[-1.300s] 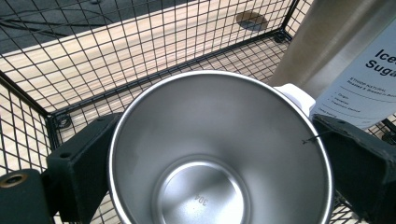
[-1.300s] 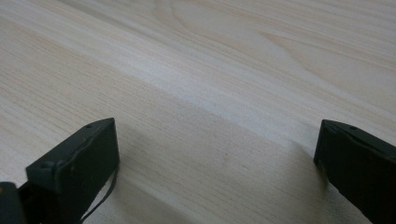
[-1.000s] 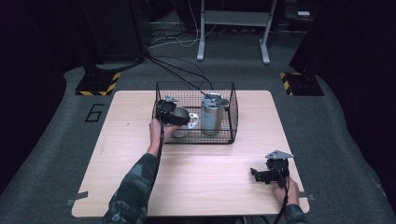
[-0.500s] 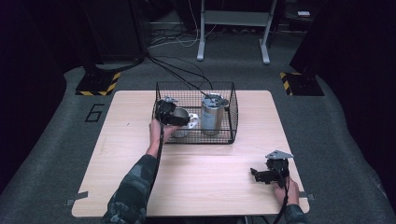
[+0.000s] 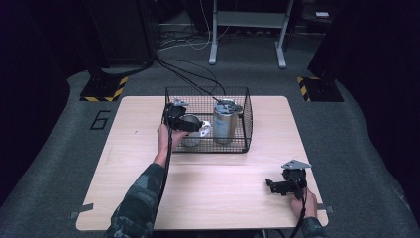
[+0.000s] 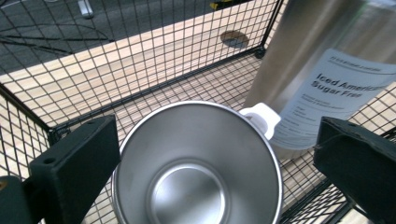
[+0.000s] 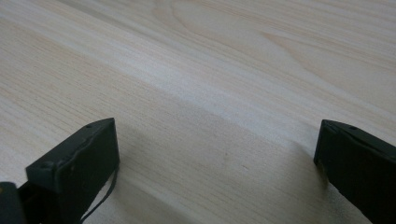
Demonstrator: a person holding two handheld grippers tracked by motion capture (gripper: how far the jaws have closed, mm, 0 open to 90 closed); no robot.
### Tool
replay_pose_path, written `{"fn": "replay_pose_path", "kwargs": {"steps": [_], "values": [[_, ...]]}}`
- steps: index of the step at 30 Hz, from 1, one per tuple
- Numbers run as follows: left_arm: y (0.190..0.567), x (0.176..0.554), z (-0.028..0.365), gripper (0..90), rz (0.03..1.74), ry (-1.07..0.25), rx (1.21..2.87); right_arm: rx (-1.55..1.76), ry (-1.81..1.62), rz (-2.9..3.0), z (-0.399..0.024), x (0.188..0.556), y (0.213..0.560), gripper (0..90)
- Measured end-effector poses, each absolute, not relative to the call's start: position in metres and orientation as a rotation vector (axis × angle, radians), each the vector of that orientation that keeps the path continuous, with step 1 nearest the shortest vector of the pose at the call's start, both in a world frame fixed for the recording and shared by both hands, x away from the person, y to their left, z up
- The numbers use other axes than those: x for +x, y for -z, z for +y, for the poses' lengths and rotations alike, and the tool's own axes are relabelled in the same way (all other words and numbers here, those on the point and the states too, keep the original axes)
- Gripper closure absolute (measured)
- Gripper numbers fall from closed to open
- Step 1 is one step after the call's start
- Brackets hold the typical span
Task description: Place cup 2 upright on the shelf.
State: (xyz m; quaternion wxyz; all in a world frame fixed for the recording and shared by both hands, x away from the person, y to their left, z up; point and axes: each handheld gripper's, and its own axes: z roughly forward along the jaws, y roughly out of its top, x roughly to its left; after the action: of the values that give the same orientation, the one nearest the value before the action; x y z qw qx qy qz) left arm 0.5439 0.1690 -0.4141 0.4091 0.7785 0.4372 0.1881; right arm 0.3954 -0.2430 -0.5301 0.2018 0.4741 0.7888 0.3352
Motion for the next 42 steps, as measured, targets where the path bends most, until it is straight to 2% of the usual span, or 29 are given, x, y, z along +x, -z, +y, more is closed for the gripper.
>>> {"fn": "replay_pose_path", "kwargs": {"steps": [17, 24, 42], "values": [[0.394, 0.525, 0.165, 0.1, 1.022, -0.46, 1.961, 1.324, -0.936, 2.202, -0.243, 0.395, 0.53, 0.0], [0.382, 0.502, 0.171, 0.1, 0.981, -0.459, 1.977, 1.324, -0.932, 2.205, -0.243, 0.396, 0.53, 0.0], [0.385, 0.444, 0.197, 0.1, 0.936, -0.478, 1.996, 1.323, -0.931, 2.21, -0.243, 0.396, 0.53, 0.0]]}}
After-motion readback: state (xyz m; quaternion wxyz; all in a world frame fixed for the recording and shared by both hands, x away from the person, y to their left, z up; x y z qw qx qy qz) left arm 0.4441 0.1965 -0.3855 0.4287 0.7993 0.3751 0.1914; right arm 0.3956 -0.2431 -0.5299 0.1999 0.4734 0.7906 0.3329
